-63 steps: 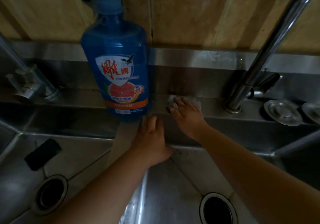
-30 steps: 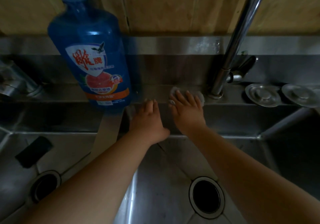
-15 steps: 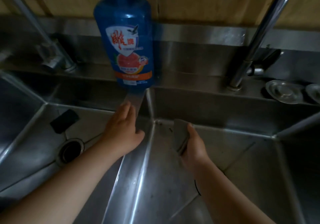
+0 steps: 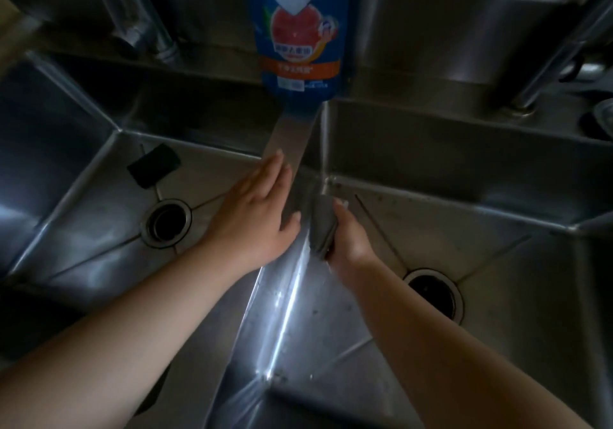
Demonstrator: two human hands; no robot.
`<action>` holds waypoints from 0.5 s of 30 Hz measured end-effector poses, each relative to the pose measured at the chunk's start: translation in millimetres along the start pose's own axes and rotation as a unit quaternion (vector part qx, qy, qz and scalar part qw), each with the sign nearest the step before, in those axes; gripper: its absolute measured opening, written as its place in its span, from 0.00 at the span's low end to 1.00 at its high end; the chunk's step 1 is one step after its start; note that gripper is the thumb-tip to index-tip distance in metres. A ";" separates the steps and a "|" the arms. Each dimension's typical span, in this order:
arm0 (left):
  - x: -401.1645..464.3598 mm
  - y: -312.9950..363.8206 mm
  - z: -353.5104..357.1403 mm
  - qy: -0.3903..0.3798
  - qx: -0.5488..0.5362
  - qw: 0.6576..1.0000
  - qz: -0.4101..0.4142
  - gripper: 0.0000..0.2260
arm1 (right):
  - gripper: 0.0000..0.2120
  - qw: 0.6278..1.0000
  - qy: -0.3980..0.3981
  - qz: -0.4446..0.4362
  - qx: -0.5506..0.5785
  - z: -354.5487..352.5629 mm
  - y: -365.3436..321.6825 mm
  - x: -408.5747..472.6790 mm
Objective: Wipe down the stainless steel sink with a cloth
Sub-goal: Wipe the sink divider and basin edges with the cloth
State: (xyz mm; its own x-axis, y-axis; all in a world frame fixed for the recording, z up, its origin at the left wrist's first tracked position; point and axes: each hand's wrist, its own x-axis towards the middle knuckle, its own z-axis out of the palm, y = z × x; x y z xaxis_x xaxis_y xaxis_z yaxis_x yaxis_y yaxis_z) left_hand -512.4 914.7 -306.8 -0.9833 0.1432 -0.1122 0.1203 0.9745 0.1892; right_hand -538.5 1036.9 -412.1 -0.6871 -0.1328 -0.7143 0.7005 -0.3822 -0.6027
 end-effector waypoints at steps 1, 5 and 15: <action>0.3 0.6 1.1 0.000 0.004 1.000 0.021 0.31 | 0.17 1.000 0.001 0.007 -0.006 -2.3 5.0 1.5; 16.0 2.6 4.7 0.012 0.000 0.999 0.048 0.30 | 0.17 1.000 -0.017 -0.001 0.020 -0.6 11.6 12.8; 34.5 12.2 14.5 0.079 -0.074 0.994 -0.003 0.28 | 0.23 0.992 -0.012 -0.039 0.117 27.4 -30.1 36.4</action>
State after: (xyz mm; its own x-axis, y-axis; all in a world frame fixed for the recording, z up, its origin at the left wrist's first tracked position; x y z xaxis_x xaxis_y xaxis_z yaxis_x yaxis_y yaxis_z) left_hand -542.8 934.0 -322.5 -0.9946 0.0965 0.0385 0.1038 0.9380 0.3308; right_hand -589.8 1018.6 -410.2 -0.7441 -0.1159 -0.6579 0.5829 -0.5938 -0.5546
